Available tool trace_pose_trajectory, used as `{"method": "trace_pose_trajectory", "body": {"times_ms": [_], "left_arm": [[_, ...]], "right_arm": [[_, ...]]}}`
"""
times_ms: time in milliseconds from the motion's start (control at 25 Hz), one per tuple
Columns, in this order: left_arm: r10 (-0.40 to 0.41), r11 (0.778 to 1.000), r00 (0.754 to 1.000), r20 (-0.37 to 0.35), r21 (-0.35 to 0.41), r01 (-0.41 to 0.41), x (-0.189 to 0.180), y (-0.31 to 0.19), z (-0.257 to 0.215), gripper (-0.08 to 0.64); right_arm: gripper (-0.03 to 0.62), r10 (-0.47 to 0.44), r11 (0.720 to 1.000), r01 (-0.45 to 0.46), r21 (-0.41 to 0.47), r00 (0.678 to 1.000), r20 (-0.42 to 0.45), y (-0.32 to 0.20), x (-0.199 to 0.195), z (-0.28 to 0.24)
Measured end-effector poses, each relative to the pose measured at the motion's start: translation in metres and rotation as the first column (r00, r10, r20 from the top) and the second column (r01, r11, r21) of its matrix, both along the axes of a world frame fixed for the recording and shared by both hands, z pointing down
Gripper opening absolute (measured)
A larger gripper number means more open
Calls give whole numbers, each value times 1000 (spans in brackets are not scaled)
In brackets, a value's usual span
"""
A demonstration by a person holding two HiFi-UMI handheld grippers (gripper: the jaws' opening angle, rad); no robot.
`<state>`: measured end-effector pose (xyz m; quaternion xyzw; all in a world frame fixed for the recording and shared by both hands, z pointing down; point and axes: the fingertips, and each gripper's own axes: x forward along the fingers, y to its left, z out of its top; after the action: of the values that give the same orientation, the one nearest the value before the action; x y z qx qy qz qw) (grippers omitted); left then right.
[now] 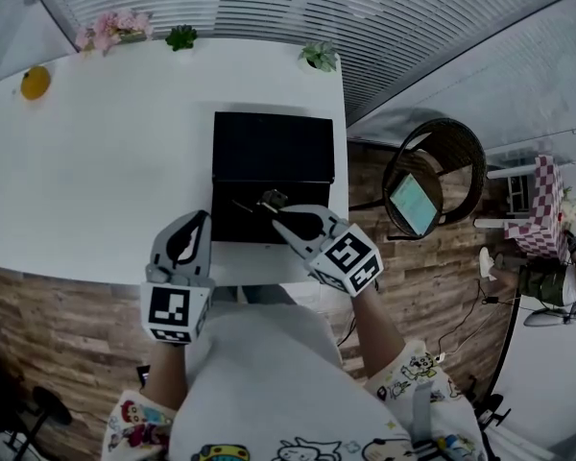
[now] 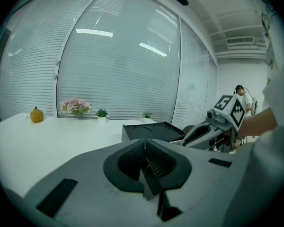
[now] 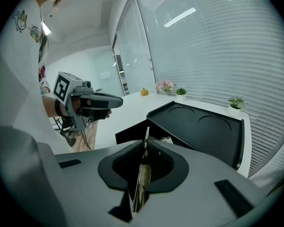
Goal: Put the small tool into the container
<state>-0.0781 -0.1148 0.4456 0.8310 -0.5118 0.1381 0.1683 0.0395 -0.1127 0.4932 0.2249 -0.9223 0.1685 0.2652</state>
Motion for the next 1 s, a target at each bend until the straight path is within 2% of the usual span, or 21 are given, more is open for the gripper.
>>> {"method": "trace_pose_trajectory", "body": {"times_ms": [360,840,1000], "left_arm": [[-22,1000,1000,4,-8,22,-9,-3,4,11],[-34,999,999,24,-36,35,-15,-9,15,11],[-38,999,999,14,-23,39,-14,-12,14,11]], "right_arm": [[26,-56,996,52,-75,997,-45,-7,-4,18],[26,-79,987,58,-152,988,-131,-6,-4,38],[26,-92,985,68,-158,984,-152,-5,-5,42]]}}
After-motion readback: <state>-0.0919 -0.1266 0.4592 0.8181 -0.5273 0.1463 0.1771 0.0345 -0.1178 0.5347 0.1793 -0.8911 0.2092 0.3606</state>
